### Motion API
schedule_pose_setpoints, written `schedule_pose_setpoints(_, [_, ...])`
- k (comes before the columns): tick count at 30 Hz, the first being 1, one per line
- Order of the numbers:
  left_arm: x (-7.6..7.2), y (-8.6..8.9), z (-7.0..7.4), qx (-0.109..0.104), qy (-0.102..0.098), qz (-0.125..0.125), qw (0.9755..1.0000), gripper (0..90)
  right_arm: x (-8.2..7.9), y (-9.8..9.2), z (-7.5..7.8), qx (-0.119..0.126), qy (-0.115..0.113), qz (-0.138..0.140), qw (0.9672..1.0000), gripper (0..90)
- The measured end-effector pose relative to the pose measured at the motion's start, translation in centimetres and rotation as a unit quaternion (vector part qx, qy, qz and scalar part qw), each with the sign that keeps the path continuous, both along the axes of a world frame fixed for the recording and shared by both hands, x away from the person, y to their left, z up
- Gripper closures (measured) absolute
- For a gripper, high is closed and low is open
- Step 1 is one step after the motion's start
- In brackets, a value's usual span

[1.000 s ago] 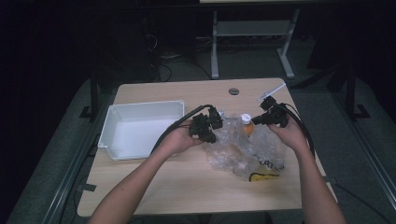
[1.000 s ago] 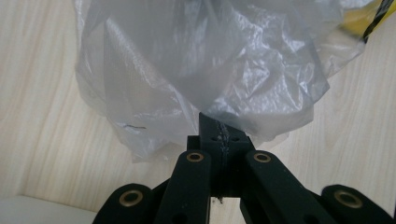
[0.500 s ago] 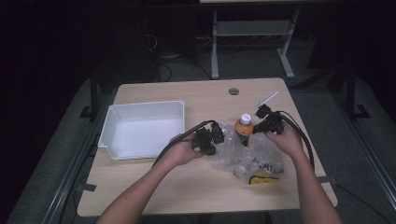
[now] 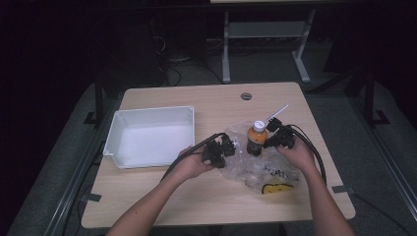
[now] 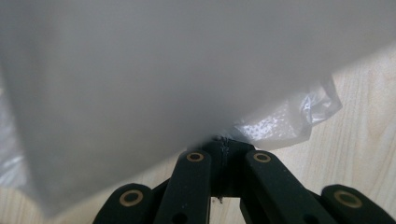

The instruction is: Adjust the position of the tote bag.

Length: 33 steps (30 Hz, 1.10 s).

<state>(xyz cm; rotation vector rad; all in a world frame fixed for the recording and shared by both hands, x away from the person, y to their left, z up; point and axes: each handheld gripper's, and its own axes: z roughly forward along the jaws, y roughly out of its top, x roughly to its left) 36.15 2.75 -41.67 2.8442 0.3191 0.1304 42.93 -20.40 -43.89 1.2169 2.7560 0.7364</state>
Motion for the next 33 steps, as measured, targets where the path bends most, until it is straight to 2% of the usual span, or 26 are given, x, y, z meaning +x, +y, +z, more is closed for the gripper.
schedule_pose_setpoints(5, [0.2, 0.2, -0.3, 0.004, 0.002, 0.002, 1.0000, 90.0, 0.1, 0.0, -0.7, 0.002, 0.010, -0.005, 0.9999, 89.9])
schedule_pose_setpoints(10, [0.1, 0.2, -1.1, 0.008, 0.005, 0.005, 0.9999, 90.0, -0.1, -0.6, -1.4, 0.030, 0.014, -0.012, 0.9994, 89.9])
schedule_pose_setpoints(12, [0.2, 0.2, -1.2, 0.012, 0.007, 0.001, 0.9999, 90.0, -0.2, -0.7, -1.5, 0.033, 0.014, -0.015, 0.9992, 89.9])
schedule_pose_setpoints(15, [0.2, 0.2, -1.2, 0.008, 0.012, 0.002, 0.9999, 90.0, -0.3, -0.7, -1.4, 0.030, 0.009, -0.014, 0.9994, 89.1])
schedule_pose_setpoints(17, [0.3, 0.5, -1.0, -0.001, 0.019, 0.006, 0.9998, 90.0, -0.4, -0.7, -1.2, 0.030, 0.003, -0.015, 0.9994, 84.9])
schedule_pose_setpoints(18, [0.4, 0.7, -0.8, -0.014, 0.023, 0.010, 0.9996, 90.0, -0.4, -0.9, -1.0, 0.034, -0.002, -0.019, 0.9992, 82.4])
schedule_pose_setpoints(21, [0.6, 1.5, -0.1, -0.045, 0.041, 0.026, 0.9978, 77.8, -0.7, -1.7, -0.3, 0.053, -0.012, -0.028, 0.9982, 79.7])
schedule_pose_setpoints(23, [0.6, 2.1, 0.4, -0.056, 0.049, 0.030, 0.9968, 74.9, -1.1, -2.4, 0.5, 0.064, -0.020, -0.036, 0.9971, 76.2])
schedule_pose_setpoints(25, [0.6, 2.7, 1.0, -0.071, 0.055, 0.035, 0.9954, 72.1, -1.2, -2.6, 0.7, 0.064, -0.026, -0.038, 0.9969, 75.3])
schedule_pose_setpoints(29, [0.4, 3.7, 2.0, -0.093, 0.056, 0.039, 0.9934, 64.4, -2.0, -3.5, 1.8, 0.076, -0.050, -0.044, 0.9949, 69.8])
schedule_pose_setpoints(33, [0.2, 4.7, 3.2, -0.116, 0.057, 0.046, 0.9905, 60.7, -2.8, -4.0, 2.7, 0.076, -0.059, -0.049, 0.9942, 65.8])
